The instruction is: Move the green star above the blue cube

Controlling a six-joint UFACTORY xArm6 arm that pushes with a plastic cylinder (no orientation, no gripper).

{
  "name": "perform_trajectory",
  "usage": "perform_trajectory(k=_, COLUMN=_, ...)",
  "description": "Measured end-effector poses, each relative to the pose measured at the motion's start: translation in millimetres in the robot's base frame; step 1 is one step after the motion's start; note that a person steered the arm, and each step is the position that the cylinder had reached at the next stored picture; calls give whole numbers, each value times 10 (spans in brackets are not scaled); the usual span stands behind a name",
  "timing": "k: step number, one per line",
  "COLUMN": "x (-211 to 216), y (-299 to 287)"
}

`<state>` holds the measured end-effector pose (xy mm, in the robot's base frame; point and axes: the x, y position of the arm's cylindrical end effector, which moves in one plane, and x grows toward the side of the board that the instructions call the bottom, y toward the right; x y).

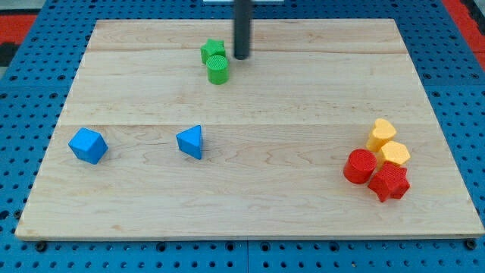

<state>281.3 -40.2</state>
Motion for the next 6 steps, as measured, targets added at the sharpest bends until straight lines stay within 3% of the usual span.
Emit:
perform_trajectory(k=1, x=39, y=-752)
perform_trajectory(k=2, x=-362, y=-911)
perform_trajectory(k=4, x=513, y=-1912)
perform_trajectory(k=5, x=54, y=-1847)
perform_trajectory(k=6, x=25, y=-1206)
